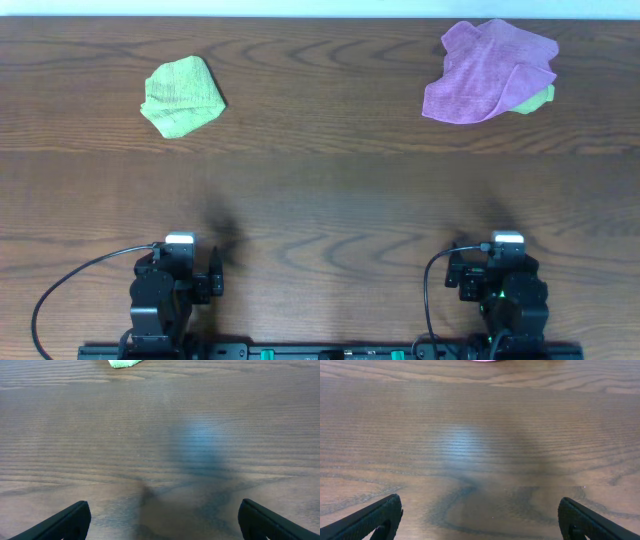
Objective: Fold the cloth
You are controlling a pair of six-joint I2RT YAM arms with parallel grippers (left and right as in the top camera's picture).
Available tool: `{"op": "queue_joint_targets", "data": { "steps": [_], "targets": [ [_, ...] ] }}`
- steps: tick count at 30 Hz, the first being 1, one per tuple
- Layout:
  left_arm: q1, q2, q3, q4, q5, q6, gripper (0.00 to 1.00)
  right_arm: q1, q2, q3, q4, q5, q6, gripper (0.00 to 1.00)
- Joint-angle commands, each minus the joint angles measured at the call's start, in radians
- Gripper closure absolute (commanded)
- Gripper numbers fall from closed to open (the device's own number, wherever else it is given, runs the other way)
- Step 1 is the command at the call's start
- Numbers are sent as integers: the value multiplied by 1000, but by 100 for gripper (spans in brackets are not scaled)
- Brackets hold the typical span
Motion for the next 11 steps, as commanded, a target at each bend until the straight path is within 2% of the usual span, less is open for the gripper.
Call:
{"op": "queue_joint_targets", "data": {
  "steps": [1,11],
  "targets": [
    [3,-7,-10,-13,-4,18,5,-10,-10,-7,-1,-7,-12,1],
    [3,-7,-10,-13,-4,18,5,-10,-10,-7,-1,-7,-12,1]
  ]
}}
